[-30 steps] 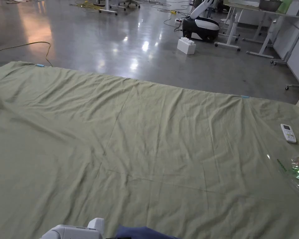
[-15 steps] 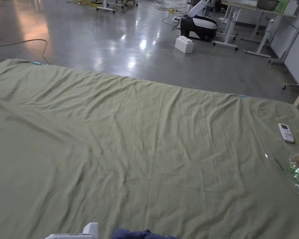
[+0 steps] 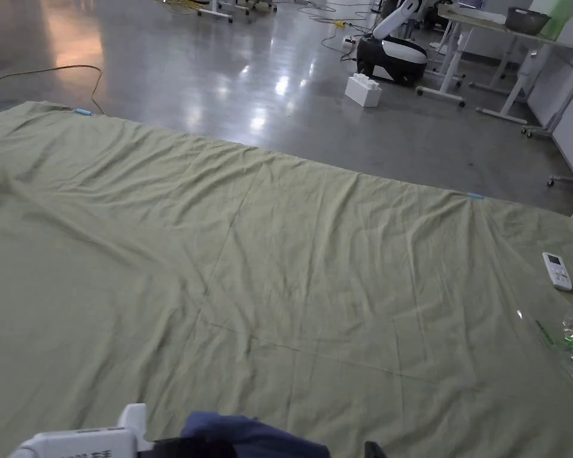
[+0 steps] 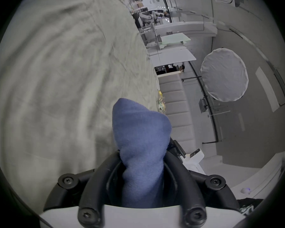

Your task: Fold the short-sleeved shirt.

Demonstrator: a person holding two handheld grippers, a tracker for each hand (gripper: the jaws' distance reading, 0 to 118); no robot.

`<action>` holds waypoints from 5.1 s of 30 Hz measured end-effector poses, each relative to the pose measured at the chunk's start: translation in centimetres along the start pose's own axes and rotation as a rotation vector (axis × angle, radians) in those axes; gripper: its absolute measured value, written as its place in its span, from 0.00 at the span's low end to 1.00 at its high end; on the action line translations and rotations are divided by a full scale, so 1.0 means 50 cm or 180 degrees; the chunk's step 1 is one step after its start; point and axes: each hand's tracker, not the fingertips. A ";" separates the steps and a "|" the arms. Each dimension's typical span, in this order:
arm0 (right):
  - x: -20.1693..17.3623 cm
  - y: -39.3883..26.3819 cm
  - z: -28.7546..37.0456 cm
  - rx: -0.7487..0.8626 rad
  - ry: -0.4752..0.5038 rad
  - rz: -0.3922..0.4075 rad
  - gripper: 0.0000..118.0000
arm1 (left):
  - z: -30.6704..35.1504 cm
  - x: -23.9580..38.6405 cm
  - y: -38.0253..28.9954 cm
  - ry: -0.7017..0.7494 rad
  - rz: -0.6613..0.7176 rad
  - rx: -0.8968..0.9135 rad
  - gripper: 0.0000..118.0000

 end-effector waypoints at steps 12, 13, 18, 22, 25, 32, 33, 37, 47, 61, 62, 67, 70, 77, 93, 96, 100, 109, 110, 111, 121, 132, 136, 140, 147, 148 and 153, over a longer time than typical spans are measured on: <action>0.131 0.254 -0.045 0.0654 -0.0307 -0.0159 0.01 | 0.347 0.004 0.244 0.0740 -0.0194 0.0349 0.20; 0.139 0.269 -0.047 0.0688 -0.0344 -0.0165 0.01 | 0.376 0.006 0.264 0.0785 -0.0249 0.0354 0.20; 0.168 0.308 -0.055 0.0787 -0.0444 -0.0146 0.01 | 0.495 0.031 0.330 0.1210 -0.0319 0.0347 0.20; 0.177 0.308 -0.055 0.0786 -0.0504 -0.0126 0.01 | 0.572 0.041 0.361 0.1572 -0.0317 0.0257 0.20; 0.178 0.299 -0.054 0.0755 -0.0519 -0.0100 0.01 | 0.616 0.046 0.371 0.1939 -0.0333 0.0243 0.20; 0.176 0.275 -0.061 0.0644 -0.0512 -0.0096 0.01 | 0.614 0.027 0.344 0.2689 -0.0314 0.0206 0.27; 0.174 0.272 -0.061 0.0630 -0.0507 -0.0104 0.01 | 0.607 0.026 0.341 0.2819 -0.0287 0.0233 0.30; 0.170 0.265 -0.062 0.0608 -0.0489 -0.0097 0.01 | 0.584 0.036 0.335 0.3146 -0.0395 0.0356 0.50; 0.179 0.257 -0.052 0.0614 -0.0441 -0.0117 0.01 | 0.604 0.100 0.371 0.4088 -0.0925 0.0764 0.55; 0.185 0.240 -0.033 0.0674 -0.0359 -0.0353 0.01 | 0.308 0.239 0.255 0.3080 -0.2200 0.1820 0.55; 0.184 0.237 -0.032 0.0681 -0.0353 -0.0371 0.01 | 0.267 0.245 0.232 0.2954 -0.2244 0.1843 0.55; 0.174 0.227 -0.028 0.0718 -0.0355 -0.0446 0.01 | 0.090 0.275 0.127 0.2443 -0.2326 0.2197 0.55; 0.172 0.226 -0.028 0.0736 -0.0356 -0.0472 0.01 | 0.004 0.289 0.081 0.2392 -0.2376 0.2288 0.55; 0.178 0.226 -0.024 0.0808 -0.0363 -0.0477 0.01 | -0.132 0.356 0.005 0.2369 -0.2791 0.2436 0.31; 0.190 0.208 0.001 0.0887 -0.0420 -0.0587 0.01 | -0.149 0.412 -0.033 0.2631 -0.3124 0.2662 0.02; 0.186 0.211 0.004 0.0910 -0.0415 -0.0549 0.01 | -0.140 0.410 -0.031 0.2641 -0.3111 0.2686 0.02; 0.182 0.216 0.004 0.0930 -0.0403 -0.0534 0.01 | -0.136 0.408 -0.029 0.2606 -0.3064 0.2725 0.02; 0.172 0.220 -0.005 0.0937 -0.0445 -0.0475 0.66 | -0.131 0.407 -0.025 0.2613 -0.3099 0.2771 0.54; 0.171 0.219 -0.005 0.0961 -0.0456 -0.0473 0.76 | -0.128 0.409 -0.026 0.2593 -0.3130 0.2784 0.67; 0.171 0.219 -0.004 0.0992 -0.0461 -0.0463 0.79 | -0.128 0.408 -0.028 0.2606 -0.3119 0.2760 0.70; 0.173 0.223 0.003 0.1058 -0.0421 -0.0535 1.00 | -0.118 0.407 -0.024 0.2687 -0.3116 0.2788 0.73; 0.196 0.235 -0.004 0.0992 -0.0293 -0.0817 1.00 | -0.103 0.419 -0.014 0.2657 -0.3101 0.2779 0.74; 0.190 0.241 -0.010 0.0879 -0.0347 -0.0911 1.00 | -0.105 0.418 -0.011 0.2678 -0.3035 0.2817 0.84; 0.188 0.247 -0.016 0.0799 -0.0299 -0.0983 1.00 | -0.104 0.416 -0.010 0.2536 -0.2998 0.2807 0.86; 0.196 0.269 -0.016 0.0583 -0.0061 -0.1303 1.00 | -0.108 0.417 -0.009 0.2663 -0.3008 0.2873 0.98; 0.197 0.273 -0.015 0.0580 -0.0066 -0.1342 1.00 | -0.108 0.417 -0.009 0.2616 -0.3026 0.2855 0.98; 0.198 0.290 -0.014 0.0468 -0.0148 -0.1466 1.00 | -0.103 0.413 -0.005 0.2653 -0.3038 0.2942 0.98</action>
